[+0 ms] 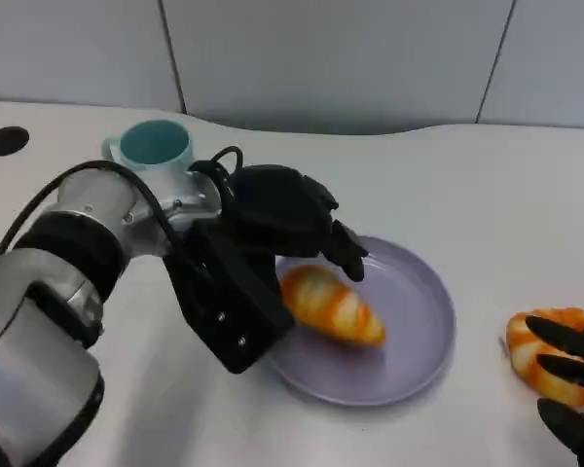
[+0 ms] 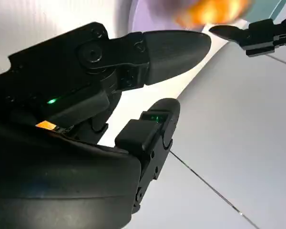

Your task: Grasp the bread from the table and place it into the plate.

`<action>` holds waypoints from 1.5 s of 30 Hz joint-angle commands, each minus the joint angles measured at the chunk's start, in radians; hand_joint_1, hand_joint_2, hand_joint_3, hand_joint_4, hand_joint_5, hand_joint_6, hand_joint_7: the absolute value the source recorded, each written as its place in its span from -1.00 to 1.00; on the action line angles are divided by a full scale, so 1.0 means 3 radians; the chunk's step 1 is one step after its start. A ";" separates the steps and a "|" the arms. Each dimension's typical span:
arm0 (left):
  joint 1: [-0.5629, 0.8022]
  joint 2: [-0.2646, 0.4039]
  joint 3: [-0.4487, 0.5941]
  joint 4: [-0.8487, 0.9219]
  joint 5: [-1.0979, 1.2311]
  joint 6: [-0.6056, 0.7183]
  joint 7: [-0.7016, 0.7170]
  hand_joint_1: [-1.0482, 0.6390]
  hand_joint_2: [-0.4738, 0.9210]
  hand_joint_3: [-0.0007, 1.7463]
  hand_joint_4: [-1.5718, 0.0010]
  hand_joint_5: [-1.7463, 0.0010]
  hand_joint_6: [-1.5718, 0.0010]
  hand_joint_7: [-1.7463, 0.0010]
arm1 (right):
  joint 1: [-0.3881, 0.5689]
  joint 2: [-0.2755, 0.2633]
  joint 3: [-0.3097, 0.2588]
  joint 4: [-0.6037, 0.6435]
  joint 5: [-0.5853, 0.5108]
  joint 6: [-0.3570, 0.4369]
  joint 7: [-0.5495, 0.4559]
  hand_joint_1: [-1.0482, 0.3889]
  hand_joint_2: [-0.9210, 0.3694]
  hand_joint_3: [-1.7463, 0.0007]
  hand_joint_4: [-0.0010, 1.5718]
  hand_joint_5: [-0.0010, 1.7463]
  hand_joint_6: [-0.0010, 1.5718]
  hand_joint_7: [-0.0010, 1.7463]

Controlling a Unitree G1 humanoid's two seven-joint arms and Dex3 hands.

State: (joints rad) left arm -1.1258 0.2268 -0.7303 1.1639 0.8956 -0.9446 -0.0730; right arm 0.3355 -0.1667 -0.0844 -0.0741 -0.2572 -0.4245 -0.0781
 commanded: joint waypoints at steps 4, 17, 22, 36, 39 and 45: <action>-0.0097 0.0091 0.0116 -0.0037 -0.0259 -0.0115 -0.0327 -0.59 1.00 -0.95 0.92 0.28 0.47 0.93 | 0.0025 -0.0019 -0.0015 -0.0049 -0.0006 0.0052 -0.0007 -0.05 -1.00 0.58 0.19 -0.99 -0.03 -1.00; -0.0014 0.0261 0.0530 -0.0070 -0.0856 -0.0264 -0.0643 -0.47 0.99 -0.99 0.93 0.23 0.48 0.96 | 0.0034 0.0001 -0.0009 -0.0069 -0.0006 0.0058 -0.0013 -0.04 -1.00 0.59 0.18 -0.99 -0.03 -1.00; 0.0413 0.0302 0.1376 0.0016 -0.2342 -0.0153 -0.1780 -0.41 1.00 -0.98 0.88 0.23 0.44 0.95 | 0.0029 -0.0017 -0.0020 -0.0052 0.0006 0.0038 -0.0005 -0.04 -1.00 0.58 0.19 -0.99 -0.03 -1.00; 0.2056 0.0654 0.2404 -0.1522 -0.3580 0.1581 -0.2449 -0.56 1.00 -0.89 0.77 0.39 0.54 0.96 | 0.0008 -0.0015 -0.0027 -0.0110 -0.0032 0.0203 0.0012 -0.05 -1.00 0.59 0.20 -0.99 -0.03 -1.00; 0.2450 0.0620 0.2478 -0.1960 -0.3544 0.1914 -0.2171 -0.59 1.00 -0.88 0.63 0.13 0.41 0.95 | 0.0007 -0.0016 -0.0022 -0.0100 -0.0019 0.0189 0.0020 -0.05 -1.00 0.59 0.20 -0.98 -0.03 -1.00; 0.2926 0.0620 0.2458 -0.2473 -0.3417 0.2779 -0.1786 -0.41 1.00 -0.91 0.44 -0.71 0.10 0.40 | 0.0018 -0.0020 -0.0026 -0.0108 0.0010 0.0182 0.0034 -0.06 -1.00 0.59 0.19 -0.99 -0.03 -1.00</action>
State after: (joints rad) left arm -0.2896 0.3962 0.0108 0.4862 -0.1583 -0.2210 -0.6481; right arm 0.3368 -0.1650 -0.0866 -0.0978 -0.2655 -0.3738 -0.0711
